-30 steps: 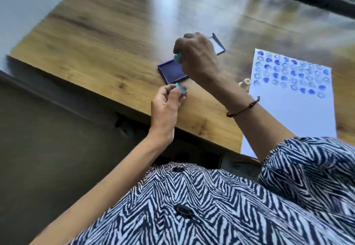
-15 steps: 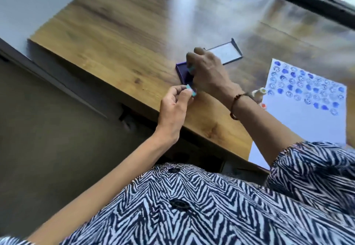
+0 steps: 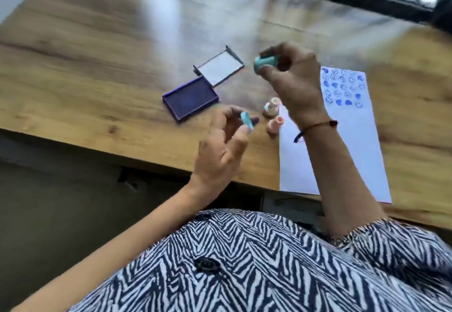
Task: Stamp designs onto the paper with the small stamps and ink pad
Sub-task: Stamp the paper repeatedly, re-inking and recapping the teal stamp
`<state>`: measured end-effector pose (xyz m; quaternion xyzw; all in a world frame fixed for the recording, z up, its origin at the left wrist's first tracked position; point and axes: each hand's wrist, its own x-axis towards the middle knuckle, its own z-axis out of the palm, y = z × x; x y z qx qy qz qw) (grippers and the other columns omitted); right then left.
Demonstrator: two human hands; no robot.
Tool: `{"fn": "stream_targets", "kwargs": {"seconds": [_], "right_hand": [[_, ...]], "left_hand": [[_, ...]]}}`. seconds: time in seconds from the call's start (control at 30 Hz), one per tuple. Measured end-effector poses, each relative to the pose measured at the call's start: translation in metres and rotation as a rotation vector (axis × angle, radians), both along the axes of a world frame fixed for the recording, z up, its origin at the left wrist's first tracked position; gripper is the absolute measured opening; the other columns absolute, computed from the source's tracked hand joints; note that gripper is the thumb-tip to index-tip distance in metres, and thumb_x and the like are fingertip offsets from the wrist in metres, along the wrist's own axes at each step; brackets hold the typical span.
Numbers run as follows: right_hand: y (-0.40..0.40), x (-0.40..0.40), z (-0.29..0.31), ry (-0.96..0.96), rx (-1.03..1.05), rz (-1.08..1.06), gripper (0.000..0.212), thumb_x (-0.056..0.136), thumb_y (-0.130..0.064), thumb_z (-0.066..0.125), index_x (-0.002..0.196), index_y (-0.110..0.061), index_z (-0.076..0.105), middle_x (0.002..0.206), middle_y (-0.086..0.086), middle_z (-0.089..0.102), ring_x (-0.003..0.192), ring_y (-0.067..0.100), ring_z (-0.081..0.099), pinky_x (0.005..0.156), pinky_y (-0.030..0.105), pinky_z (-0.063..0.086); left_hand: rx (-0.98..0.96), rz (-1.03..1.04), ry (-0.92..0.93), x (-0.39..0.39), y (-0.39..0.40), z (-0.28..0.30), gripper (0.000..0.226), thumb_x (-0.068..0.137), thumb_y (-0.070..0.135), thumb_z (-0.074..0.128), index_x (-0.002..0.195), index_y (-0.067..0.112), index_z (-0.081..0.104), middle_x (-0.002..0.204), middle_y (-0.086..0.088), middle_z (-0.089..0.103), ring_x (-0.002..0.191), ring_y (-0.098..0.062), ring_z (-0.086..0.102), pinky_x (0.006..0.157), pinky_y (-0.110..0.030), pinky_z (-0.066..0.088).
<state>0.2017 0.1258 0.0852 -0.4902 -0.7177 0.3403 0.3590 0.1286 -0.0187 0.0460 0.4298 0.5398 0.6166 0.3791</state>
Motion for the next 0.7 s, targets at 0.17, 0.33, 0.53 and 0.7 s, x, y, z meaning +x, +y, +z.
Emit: {"fn": "stream_targets", "kwargs": {"seconds": [0.17, 0.33, 0.53, 0.7], "right_hand": [[0.024, 0.076, -0.020, -0.103, -0.184, -0.176, 0.022, 0.074, 0.003, 0.064, 0.096, 0.001, 0.065, 0.088, 0.018, 0.065, 0.077, 0.019, 0.057, 0.077, 0.038, 0.050], [0.030, 0.090, -0.033, -0.408, -0.058, -0.082, 0.020, 0.074, -0.004, 0.065, 0.094, -0.004, 0.067, 0.097, 0.021, 0.068, 0.083, 0.022, 0.057, 0.076, 0.028, 0.041], [0.031, 0.084, -0.036, -0.576, 0.067, 0.005, 0.021, 0.075, -0.003, 0.058, 0.094, -0.001, 0.067, 0.100, 0.021, 0.067, 0.097, 0.032, 0.058, 0.082, 0.031, 0.040], [0.034, 0.082, -0.037, -0.651, 0.074, 0.017, 0.020, 0.077, -0.004, 0.056, 0.095, -0.003, 0.064, 0.105, 0.020, 0.065, 0.099, 0.032, 0.056, 0.085, 0.035, 0.042]], "left_hand": [[-0.041, -0.359, 0.199, 0.045, 0.020, 0.005, 0.032, 0.086, 0.028, 0.046, 0.112, 0.009, 0.045, 0.116, -0.015, 0.063, 0.107, -0.023, 0.061, 0.093, -0.030, 0.047], [-0.173, -0.385, 0.380, 0.077, 0.046, -0.001, 0.027, 0.091, 0.017, 0.047, 0.113, 0.003, 0.045, 0.106, -0.017, 0.063, 0.098, -0.038, 0.059, 0.084, -0.044, 0.044], [-0.219, -0.344, 0.438, 0.079, 0.054, -0.011, 0.026, 0.091, 0.018, 0.046, 0.111, 0.001, 0.044, 0.103, -0.022, 0.063, 0.099, -0.039, 0.059, 0.086, -0.047, 0.044], [-0.224, -0.331, 0.451, 0.078, 0.055, -0.012, 0.026, 0.091, 0.020, 0.046, 0.111, 0.003, 0.045, 0.099, -0.020, 0.065, 0.094, -0.039, 0.060, 0.083, -0.048, 0.045]]}}
